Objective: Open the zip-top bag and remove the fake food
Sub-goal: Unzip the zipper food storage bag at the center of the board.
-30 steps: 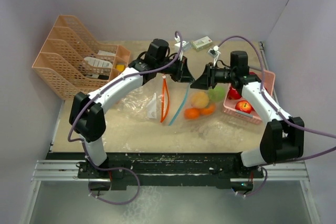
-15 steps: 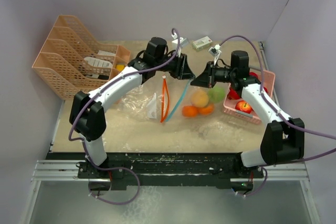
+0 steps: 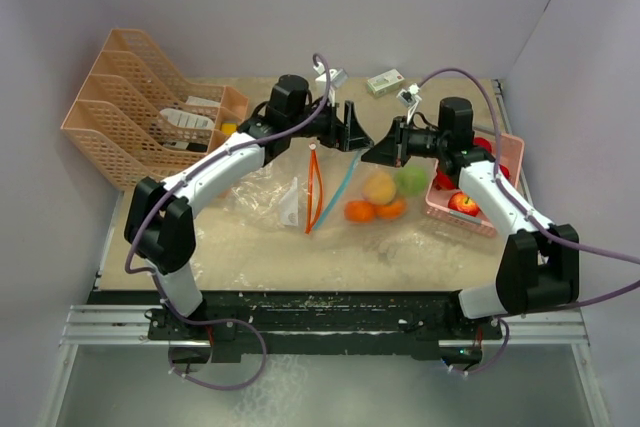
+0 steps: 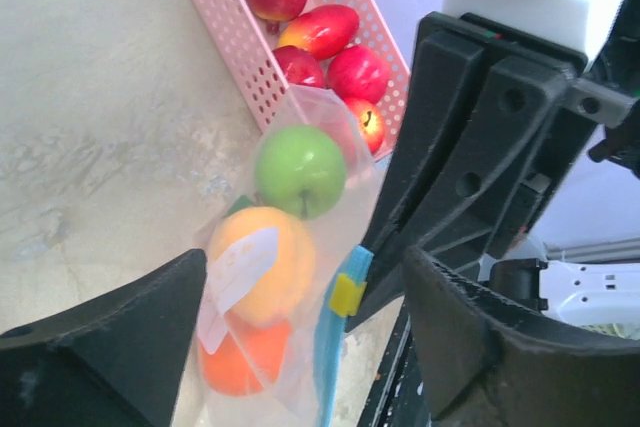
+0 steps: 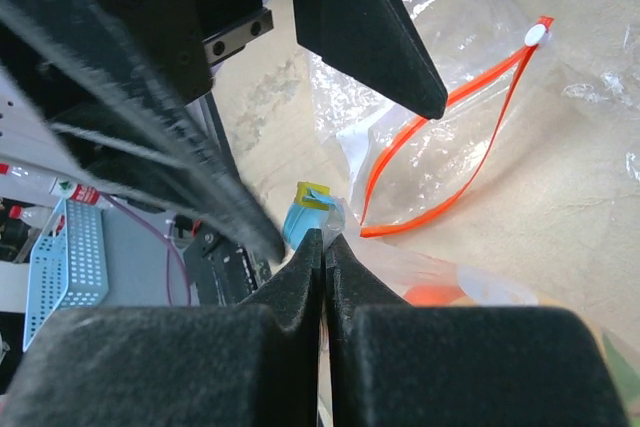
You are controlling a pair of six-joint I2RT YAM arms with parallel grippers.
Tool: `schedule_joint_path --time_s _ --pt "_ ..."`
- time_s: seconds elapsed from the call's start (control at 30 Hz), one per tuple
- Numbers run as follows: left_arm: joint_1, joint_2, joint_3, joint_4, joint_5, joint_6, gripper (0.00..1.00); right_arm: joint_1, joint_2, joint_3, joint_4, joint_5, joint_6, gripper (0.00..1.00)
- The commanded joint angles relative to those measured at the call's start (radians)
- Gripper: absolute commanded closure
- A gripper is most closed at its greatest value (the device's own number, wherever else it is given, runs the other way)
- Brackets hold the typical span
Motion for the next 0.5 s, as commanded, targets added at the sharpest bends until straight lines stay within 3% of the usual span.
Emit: schedule_joint_path --time_s 0.0,0.17,0.37,0.47 --pt "-0.008 -0.05 0.002 0.083 0.041 -0.039 0.12 0.006 -0.026 0.0 0.043 0.004 -0.012 1.0" --pt "-0.008 -0.048 0.003 0.086 0.054 -0.043 0.05 0.006 -0.028 -0.007 0.03 0.0 -0.026 1.0" --pt "-0.006 -0.063 -0.011 0.073 0.037 -0.029 0.13 0.006 -0.018 -0.02 0.046 0.001 -0.007 1.0" --pt "-0.001 -0.081 -0.021 0.047 0.01 -0.003 0.35 0.006 -0.015 -0.029 0.067 0.0 0.011 1.0"
